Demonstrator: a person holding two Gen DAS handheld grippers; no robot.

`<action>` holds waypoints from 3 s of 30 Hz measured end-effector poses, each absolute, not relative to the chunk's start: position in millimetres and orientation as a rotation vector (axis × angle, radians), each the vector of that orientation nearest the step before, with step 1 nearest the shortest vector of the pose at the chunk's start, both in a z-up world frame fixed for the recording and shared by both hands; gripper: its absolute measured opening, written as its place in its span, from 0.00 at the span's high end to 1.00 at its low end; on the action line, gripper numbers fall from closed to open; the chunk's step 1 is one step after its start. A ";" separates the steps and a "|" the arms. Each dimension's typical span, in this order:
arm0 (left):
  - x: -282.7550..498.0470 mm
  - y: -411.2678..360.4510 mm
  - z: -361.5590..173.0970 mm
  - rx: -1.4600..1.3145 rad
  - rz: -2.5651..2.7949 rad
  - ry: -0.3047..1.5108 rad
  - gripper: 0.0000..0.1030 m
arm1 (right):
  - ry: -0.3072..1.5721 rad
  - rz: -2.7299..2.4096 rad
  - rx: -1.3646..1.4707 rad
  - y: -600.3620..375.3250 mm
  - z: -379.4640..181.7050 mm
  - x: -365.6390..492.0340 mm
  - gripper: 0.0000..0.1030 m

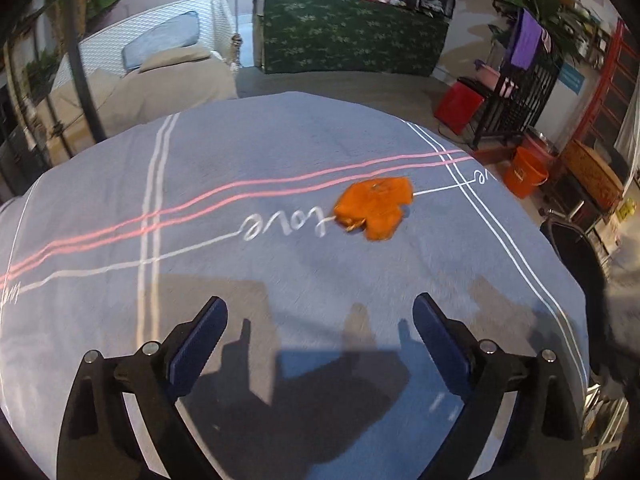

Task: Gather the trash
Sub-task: 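Grasp the orange net with the left gripper while the right gripper holds the carton, then carry the carton into the bin and open the right gripper while the left carries the net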

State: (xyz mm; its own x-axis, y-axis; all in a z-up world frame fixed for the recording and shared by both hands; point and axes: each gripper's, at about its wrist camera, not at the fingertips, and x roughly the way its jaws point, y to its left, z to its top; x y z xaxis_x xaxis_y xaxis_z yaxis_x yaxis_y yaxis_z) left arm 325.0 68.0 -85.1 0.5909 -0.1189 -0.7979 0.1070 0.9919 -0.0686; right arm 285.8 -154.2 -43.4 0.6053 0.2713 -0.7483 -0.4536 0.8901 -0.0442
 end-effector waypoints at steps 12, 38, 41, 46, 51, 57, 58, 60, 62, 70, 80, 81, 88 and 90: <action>401.6 17.2 -104.2 0.033 -0.157 0.991 0.29 | 0.814 0.313 -0.112 -192.4 -55.9 257.1 0.50; 315.3 8.8 -72.1 -0.032 -0.212 0.870 0.44 | 0.789 0.240 0.015 -209.5 -72.0 241.5 0.50; 292.0 -0.1 -65.0 -0.050 -0.235 0.845 0.44 | 0.786 0.226 0.032 -215.6 -73.9 238.1 0.50; 259.9 -26.7 -54.8 -0.026 -0.284 0.802 0.44 | 0.788 0.188 0.060 -231.0 -77.6 234.2 0.50; 243.1 -58.6 -49.1 -0.032 -0.358 0.792 0.44 | 0.789 0.112 0.091 -261.3 -80.5 234.2 0.50; 237.1 -95.5 -44.2 -0.005 -0.434 0.783 0.44 | 0.799 -0.024 0.114 -313.2 -89.8 255.2 0.50; 237.5 -100.3 -43.1 0.001 -0.441 0.780 0.44 | 0.814 -0.040 0.114 -319.8 -93.5 262.3 0.50; 236.0 -112.9 -42.9 0.012 -0.459 0.778 0.44 | 0.837 -0.081 0.108 -331.6 -104.2 274.2 0.50; 235.7 -125.3 -43.8 0.031 -0.476 0.777 0.44 | 0.869 -0.107 0.117 -342.3 -117.4 286.0 0.50; 236.8 -159.9 -54.5 0.086 -0.524 0.797 0.44 | 0.972 -0.141 0.161 -365.6 -163.6 311.6 0.45; 245.4 -185.3 -69.8 0.122 -0.558 0.834 0.44 | 0.921 -0.197 0.146 -370.7 -158.4 287.6 0.21; 248.0 -188.9 -71.0 0.129 -0.559 0.836 0.44 | 0.910 -0.202 0.146 -372.0 -154.8 280.4 0.21; 261.7 -224.0 -78.2 0.168 -0.604 0.855 0.44 | 0.861 -0.228 0.178 -386.0 -136.0 240.1 0.18; 263.0 -235.4 -81.8 0.190 -0.617 0.858 0.44 | 0.855 -0.242 0.195 -391.1 -132.8 230.2 0.16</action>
State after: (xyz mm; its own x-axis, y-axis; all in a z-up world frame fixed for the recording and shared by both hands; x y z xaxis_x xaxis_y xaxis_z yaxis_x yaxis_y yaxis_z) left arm 263.0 -235.4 -81.8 0.4934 -0.4307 -0.7557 0.5788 0.8111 -0.0844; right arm 230.2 -391.1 -132.8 0.6319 -0.1319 -0.7638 0.2876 0.9550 0.0731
